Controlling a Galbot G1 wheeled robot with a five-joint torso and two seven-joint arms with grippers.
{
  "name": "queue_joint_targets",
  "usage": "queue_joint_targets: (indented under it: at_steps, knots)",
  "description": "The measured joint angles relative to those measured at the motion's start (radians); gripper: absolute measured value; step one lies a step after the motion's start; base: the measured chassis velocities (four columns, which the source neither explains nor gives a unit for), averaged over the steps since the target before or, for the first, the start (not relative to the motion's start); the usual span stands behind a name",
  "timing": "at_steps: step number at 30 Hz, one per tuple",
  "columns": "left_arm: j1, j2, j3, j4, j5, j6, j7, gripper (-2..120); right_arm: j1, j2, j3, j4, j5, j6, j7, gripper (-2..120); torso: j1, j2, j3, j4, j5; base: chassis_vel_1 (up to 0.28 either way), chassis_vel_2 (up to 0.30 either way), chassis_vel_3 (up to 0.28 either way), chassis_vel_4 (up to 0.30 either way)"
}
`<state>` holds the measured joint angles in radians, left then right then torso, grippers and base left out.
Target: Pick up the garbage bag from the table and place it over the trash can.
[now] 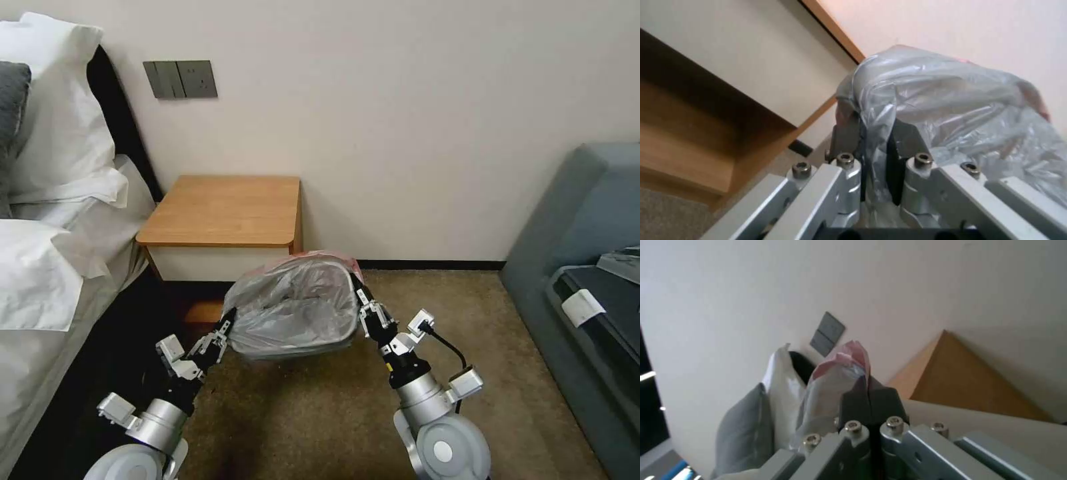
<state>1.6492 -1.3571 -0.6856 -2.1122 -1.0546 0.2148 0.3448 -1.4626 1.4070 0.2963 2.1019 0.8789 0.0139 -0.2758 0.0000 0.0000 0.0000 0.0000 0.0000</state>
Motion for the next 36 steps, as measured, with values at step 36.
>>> queue_joint_targets:
  at_steps: [36]
  knots:
    - [0.021, 0.001, 0.061, -0.047, 0.002, -0.013, 0.031, 6, 0.047, -0.013, 0.085, -0.164, -0.778, 0.143, 0.144, 0, 0.0, 0.0, 0.0, 0.0, 0.0, 0.0, 0.0, 0.0, 0.0]
